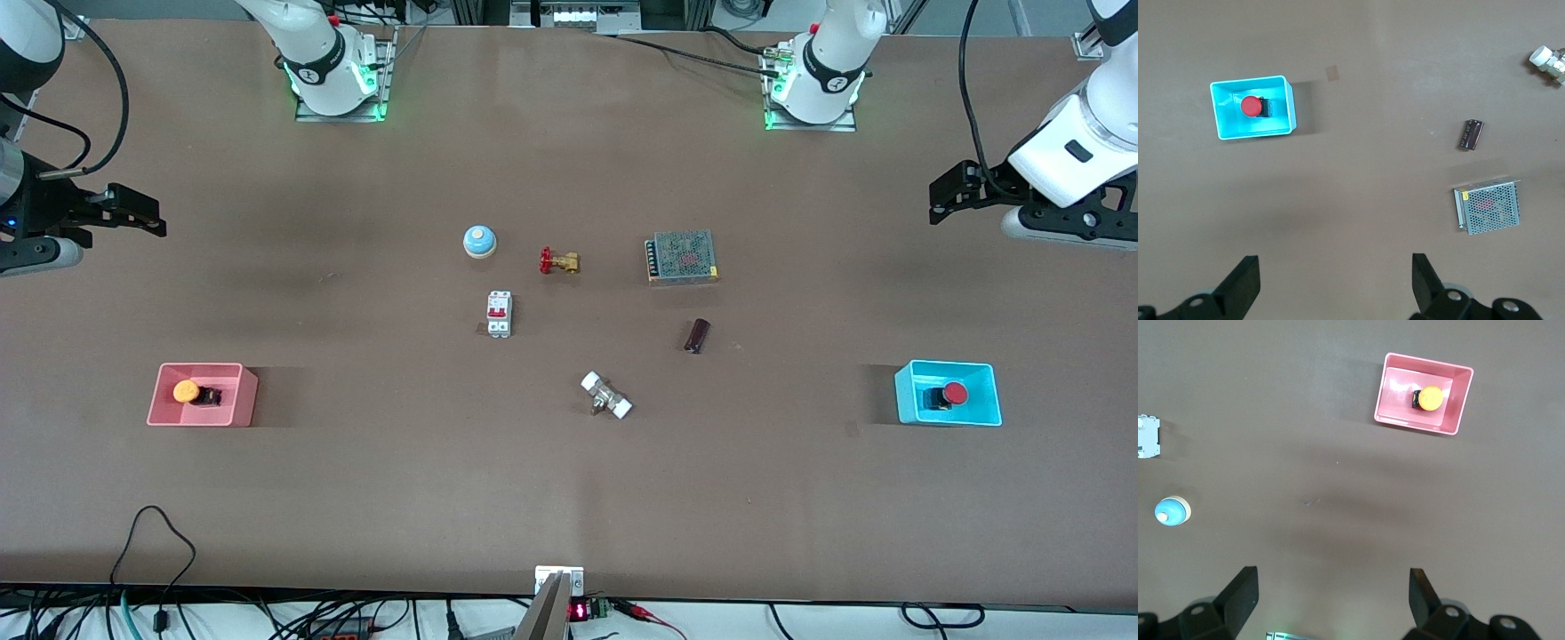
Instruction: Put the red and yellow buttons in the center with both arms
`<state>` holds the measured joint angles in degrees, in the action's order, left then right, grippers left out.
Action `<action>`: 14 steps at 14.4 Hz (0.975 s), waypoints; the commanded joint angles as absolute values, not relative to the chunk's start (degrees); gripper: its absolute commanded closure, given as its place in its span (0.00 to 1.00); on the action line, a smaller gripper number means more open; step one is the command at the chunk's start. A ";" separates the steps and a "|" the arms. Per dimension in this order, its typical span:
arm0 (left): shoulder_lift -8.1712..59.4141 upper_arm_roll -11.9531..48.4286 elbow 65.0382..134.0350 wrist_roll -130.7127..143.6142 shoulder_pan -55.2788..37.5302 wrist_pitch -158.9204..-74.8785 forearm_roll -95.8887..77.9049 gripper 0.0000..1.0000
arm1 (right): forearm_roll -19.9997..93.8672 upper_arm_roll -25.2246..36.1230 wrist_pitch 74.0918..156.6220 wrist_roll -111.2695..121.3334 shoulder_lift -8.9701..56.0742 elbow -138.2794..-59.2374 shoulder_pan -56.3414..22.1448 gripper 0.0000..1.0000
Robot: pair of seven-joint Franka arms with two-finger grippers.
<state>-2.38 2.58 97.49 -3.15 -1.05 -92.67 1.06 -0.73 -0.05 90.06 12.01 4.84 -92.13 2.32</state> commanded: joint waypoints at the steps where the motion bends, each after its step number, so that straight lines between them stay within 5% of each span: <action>1: -2.46 2.64 96.50 -4.04 -0.79 -91.41 0.09 0.00 | -1.49 -0.26 91.49 11.78 5.54 -91.49 2.64 0.00; 6: 1.56 2.64 96.07 -3.87 -0.79 -90.09 -0.17 0.00 | -1.41 -0.26 93.68 12.21 6.94 -94.74 2.81 0.00; 14: 15.45 1.85 82.01 -4.22 0.44 -87.89 8.25 0.00 | -3.78 -0.44 106.42 15.91 14.84 -96.33 5.79 0.00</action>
<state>10.15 1.90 87.47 -3.14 0.39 -89.91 5.12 -3.16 0.07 104.22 14.68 12.48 -96.69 4.32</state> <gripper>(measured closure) 0.000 0.000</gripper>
